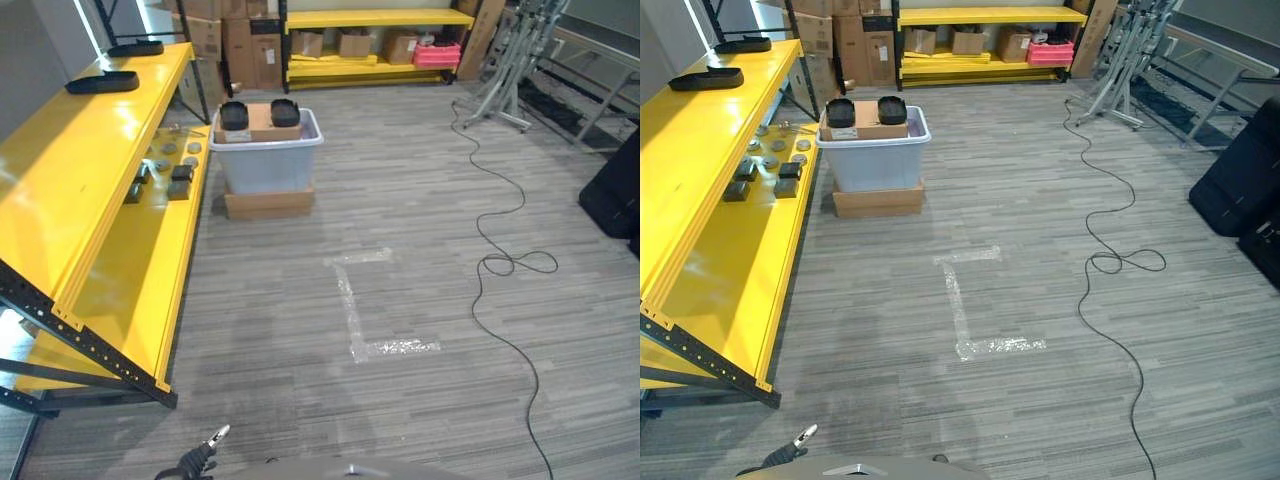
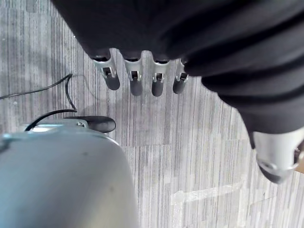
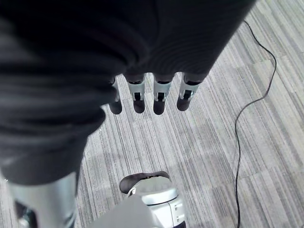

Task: Move parts from the plastic box to the shelf.

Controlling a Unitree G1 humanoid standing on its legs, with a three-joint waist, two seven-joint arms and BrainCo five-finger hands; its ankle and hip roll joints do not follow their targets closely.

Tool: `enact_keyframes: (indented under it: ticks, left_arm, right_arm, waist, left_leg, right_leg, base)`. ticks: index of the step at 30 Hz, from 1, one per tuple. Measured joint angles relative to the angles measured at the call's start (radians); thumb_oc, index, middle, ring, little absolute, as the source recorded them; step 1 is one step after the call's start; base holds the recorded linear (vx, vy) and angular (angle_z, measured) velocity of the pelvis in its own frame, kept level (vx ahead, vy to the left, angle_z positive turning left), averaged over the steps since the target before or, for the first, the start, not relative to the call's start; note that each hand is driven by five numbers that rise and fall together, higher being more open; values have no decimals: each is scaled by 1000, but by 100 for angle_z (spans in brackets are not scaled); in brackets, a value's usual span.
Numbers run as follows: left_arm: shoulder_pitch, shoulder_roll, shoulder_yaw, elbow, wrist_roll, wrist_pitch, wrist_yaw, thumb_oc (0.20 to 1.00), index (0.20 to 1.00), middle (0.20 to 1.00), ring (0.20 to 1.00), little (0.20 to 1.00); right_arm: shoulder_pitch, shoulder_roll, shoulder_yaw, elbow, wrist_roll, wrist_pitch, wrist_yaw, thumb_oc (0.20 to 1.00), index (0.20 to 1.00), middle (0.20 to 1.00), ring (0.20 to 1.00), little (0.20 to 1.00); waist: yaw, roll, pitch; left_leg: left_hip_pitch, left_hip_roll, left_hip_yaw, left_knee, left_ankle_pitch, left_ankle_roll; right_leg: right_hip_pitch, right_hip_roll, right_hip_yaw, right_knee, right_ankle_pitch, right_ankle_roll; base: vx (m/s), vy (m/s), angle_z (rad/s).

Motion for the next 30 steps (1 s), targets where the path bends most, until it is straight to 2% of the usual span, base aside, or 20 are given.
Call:
enact_keyframes:
  ticks: [5, 13, 30]
  left_arm:
    - [1, 7, 1, -1, -1, -6, -3, 1000, 1000, 1000, 1000, 1000]
    - [1, 2, 2, 3, 11, -9, 98, 1000, 1000, 1000, 1000, 1000]
    - [-2, -11, 2, 12, 20, 58, 209, 1000, 1000, 1000, 1000, 1000]
  right_arm:
    - [2, 0, -2, 0, -1, -1, 15, 1000, 1000, 1000, 1000, 1000]
    - [-2, 2, 1, 0, -1, -4, 12, 1000, 1000, 1000, 1000, 1000]
    - [-10, 6, 18, 0, 0, 4, -14, 1000, 1000, 1000, 1000, 1000]
  waist:
    - [1, 9, 6]
    - [8, 20, 12]
    - [9, 23, 17]
  left_leg:
    - [0, 0, 0, 0, 0, 0]
    - [2, 0, -16, 0, 0, 0]
    - [17, -1, -23, -2, -2, 0]
  right_leg:
    - [6, 0, 0, -11, 5, -7]
    - [24, 0, -17, -33, 15, -3]
    - [48, 0, -21, -49, 17, 0]
  base:
    - [0, 0, 0]
    - [13, 4, 5]
    - [15, 5, 1]
